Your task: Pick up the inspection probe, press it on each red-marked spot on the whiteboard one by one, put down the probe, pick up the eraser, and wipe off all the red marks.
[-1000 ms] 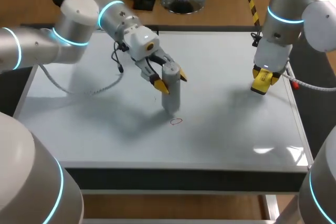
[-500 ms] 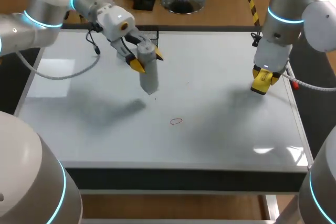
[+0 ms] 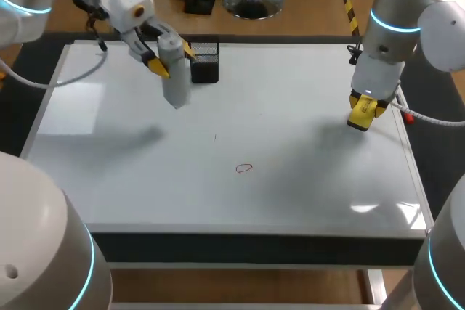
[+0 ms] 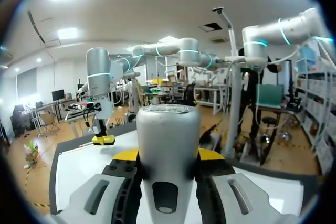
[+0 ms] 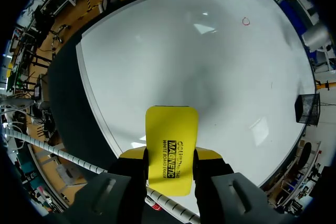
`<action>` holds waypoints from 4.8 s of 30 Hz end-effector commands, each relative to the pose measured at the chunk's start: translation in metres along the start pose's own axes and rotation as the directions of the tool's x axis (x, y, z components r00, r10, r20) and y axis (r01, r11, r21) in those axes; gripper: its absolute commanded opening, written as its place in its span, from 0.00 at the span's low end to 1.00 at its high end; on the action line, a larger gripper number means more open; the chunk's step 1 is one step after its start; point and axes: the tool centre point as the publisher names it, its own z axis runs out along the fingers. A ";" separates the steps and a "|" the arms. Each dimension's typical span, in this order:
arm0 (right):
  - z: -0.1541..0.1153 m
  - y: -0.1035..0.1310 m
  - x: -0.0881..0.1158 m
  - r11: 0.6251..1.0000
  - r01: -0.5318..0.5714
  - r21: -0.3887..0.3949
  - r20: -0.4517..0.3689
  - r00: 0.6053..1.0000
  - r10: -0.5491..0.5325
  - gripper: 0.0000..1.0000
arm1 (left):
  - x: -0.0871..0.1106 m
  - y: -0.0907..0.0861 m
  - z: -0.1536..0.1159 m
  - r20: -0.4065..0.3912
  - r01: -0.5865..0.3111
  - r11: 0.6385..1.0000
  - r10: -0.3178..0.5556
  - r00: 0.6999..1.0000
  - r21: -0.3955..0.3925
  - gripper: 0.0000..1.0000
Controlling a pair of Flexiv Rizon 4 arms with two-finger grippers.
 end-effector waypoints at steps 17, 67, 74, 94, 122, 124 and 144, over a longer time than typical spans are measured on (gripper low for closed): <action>0.000 -0.001 0.000 1.000 0.002 0.002 -0.002 1.000 -0.002 0.00 | 0.025 0.020 -0.081 0.089 0.062 0.998 -0.062 0.994 0.000 0.00; -0.013 0.142 -0.048 0.963 0.260 0.072 -0.025 0.966 -0.259 0.00 | 0.023 0.022 -0.086 0.086 0.080 0.997 -0.080 0.993 -0.002 0.00; -0.009 0.189 -0.075 0.924 0.375 0.078 -0.047 0.927 -0.373 0.00 | 0.023 0.022 -0.086 0.086 0.080 0.997 -0.080 0.993 -0.002 0.00; 0.011 0.259 -0.159 0.828 0.556 0.065 -0.057 0.831 -0.554 0.00 | 0.023 0.022 -0.086 0.086 0.080 0.997 -0.080 0.993 -0.002 0.00; 0.034 0.266 -0.189 0.794 0.607 0.035 -0.051 0.794 -0.605 0.00 | 0.023 0.022 -0.086 0.086 0.080 0.997 -0.080 0.993 -0.002 0.00; 0.037 0.265 -0.189 0.798 0.602 0.031 -0.046 0.798 -0.601 0.00 | 0.023 0.022 -0.086 0.086 0.080 0.997 -0.080 0.993 -0.002 0.00; 0.048 0.236 -0.162 0.844 0.536 0.008 -0.060 0.843 -0.535 0.00 | 0.023 0.022 -0.086 0.086 0.080 0.997 -0.080 0.993 -0.002 0.00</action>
